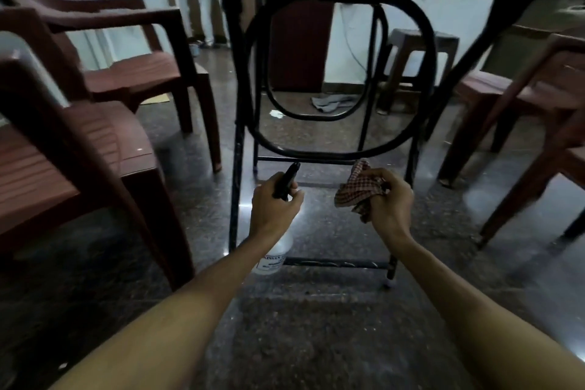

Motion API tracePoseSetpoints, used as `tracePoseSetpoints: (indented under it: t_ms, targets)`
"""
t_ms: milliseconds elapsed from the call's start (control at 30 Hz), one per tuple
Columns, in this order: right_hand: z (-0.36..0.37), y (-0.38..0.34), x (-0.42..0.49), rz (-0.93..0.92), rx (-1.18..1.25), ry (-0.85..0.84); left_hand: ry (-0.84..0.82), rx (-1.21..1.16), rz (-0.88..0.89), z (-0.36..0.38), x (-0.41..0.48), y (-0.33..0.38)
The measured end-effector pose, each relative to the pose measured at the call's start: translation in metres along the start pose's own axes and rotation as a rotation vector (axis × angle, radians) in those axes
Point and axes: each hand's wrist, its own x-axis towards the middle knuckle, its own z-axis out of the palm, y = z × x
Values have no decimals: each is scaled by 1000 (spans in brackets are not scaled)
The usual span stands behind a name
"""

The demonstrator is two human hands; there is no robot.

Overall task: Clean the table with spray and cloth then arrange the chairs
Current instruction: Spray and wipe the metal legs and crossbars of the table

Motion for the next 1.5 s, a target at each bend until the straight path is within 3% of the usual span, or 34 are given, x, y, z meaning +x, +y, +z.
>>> tracePoseSetpoints:
  t_ms: [267,633,800,1100,1267,1433,1500]
  targets:
    - [-68,30,49,-31,-107,256,-118,11,98,88,25,39]
    - [-105,28,98,-31,-63,337,-212,84,139,150,42,69]
    - [-99,13,126,-106,-53,352,-268,13,100,155,36,67]
    - [-57,89,92,-175,-445,177,-223,17,173,162,40,26]
    - [-55,49,141,-346,-261,350,-233,15,145,166,44,9]
    - [-58,120,74,-215,-419,141,-245,36,193,169,33,2]
    - [-70,133,68,-174,-446,209,-275,45,169,172,28,3]
